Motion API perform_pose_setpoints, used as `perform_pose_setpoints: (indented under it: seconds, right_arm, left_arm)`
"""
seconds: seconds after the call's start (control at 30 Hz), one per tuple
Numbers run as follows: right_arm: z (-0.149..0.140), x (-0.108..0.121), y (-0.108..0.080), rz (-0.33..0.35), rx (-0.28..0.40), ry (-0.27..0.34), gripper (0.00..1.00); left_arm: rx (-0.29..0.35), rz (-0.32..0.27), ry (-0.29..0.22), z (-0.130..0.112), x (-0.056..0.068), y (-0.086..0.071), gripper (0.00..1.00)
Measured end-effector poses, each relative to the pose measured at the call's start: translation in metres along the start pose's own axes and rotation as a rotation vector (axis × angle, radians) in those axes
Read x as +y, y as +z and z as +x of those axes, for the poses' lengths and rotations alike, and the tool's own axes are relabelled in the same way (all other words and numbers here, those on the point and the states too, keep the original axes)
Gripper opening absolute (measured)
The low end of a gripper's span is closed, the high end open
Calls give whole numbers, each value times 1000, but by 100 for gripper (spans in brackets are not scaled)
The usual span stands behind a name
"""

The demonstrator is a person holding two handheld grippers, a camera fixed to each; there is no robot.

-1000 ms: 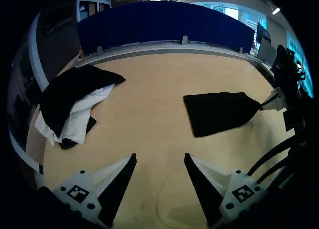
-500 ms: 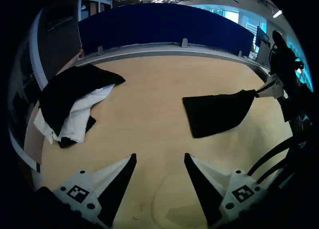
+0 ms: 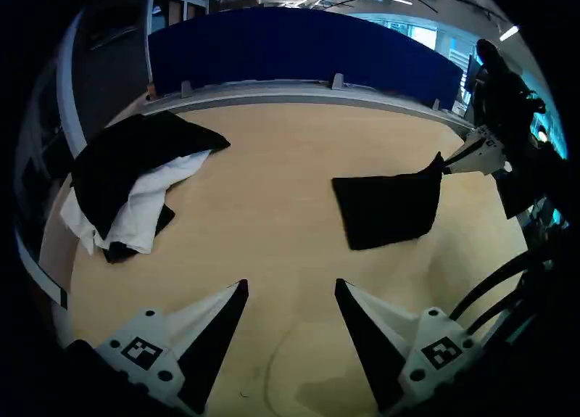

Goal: Fold towel

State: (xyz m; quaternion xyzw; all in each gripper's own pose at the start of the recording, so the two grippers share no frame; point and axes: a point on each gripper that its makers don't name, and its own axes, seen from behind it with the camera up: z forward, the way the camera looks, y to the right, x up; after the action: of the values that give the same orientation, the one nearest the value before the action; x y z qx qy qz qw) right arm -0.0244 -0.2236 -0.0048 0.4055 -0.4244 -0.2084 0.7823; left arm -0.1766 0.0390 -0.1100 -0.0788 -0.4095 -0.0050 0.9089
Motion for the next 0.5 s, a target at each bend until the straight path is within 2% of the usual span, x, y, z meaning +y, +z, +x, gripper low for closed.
perform_pose_setpoints:
  seconds: [0.3, 0.5]
  right_arm:
    - [32, -48, 44, 79, -21, -87, 5]
    - [30, -86, 88, 153, -54, -93, 5]
  left_arm:
    - [41, 1, -29, 6, -4, -7, 89]
    - [53, 8, -52, 3, -8, -9, 89]
